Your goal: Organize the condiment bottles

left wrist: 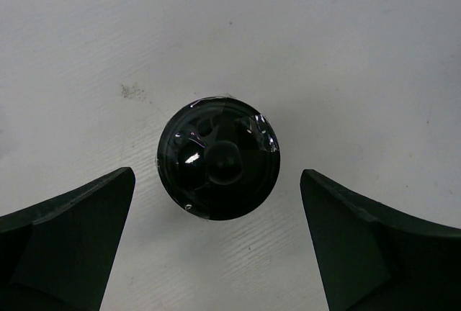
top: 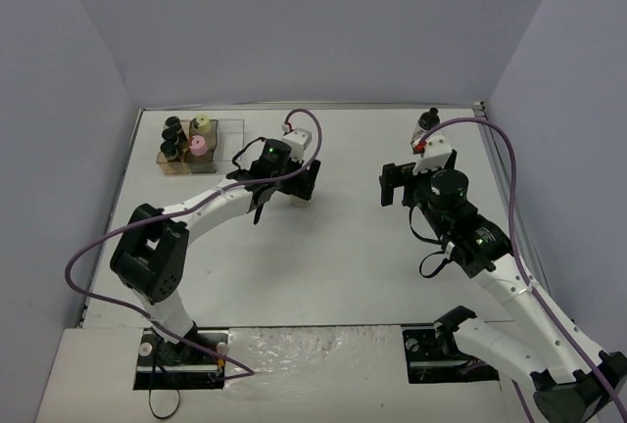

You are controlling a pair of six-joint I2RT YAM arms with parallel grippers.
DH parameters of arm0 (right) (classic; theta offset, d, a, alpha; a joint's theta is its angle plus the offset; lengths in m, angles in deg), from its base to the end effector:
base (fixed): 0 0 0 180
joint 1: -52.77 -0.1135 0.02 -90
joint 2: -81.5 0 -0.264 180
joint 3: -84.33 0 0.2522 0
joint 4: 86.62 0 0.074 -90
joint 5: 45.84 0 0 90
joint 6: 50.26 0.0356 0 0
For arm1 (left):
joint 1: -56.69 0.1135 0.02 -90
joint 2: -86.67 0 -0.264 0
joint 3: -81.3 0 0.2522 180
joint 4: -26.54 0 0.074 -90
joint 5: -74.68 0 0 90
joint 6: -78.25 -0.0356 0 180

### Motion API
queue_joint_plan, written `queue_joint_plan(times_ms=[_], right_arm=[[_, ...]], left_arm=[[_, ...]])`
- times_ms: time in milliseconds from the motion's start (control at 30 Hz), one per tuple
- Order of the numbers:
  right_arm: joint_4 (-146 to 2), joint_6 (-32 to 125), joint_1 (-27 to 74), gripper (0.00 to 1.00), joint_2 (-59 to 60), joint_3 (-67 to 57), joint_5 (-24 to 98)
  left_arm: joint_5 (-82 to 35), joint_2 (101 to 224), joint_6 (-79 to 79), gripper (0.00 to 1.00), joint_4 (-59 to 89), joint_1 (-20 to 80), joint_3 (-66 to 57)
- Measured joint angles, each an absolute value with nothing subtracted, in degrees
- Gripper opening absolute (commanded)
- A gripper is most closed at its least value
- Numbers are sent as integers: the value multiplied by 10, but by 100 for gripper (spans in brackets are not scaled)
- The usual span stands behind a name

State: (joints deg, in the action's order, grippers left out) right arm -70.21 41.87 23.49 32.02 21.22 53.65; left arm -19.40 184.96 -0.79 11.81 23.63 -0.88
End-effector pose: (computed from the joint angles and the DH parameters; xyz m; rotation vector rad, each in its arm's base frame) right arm 0.1795 0.0939 0.3683 -0.2559 1.6060 0.2885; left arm 0.3292 -0.2173 0.2486 0.4554 2.1048 -0.5291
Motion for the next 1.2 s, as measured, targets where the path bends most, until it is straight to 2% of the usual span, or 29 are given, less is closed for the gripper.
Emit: queue_joint_plan(times_ms=[100, 233, 500, 533, 800, 1200], right_arm=[[-700, 419, 235, 100, 324, 215, 538], [-700, 419, 235, 100, 330, 216, 539], [-700, 422, 235, 100, 338, 218, 544], [-700, 423, 235, 100, 338, 218, 544], [-700, 423, 235, 100, 338, 218, 544], [-700, 423, 235, 100, 332, 218, 544]], left_arm=[[-186, 1872, -13, 86, 122, 236, -25], [-182, 1890, -20, 65, 122, 236, -41], [-180, 1889, -20, 18, 118, 236, -42], [-180, 1889, -19, 15, 116, 236, -42], [-166, 1865, -20, 13, 63, 262, -48], [-84, 1873, -18, 13, 34, 416, -192]])
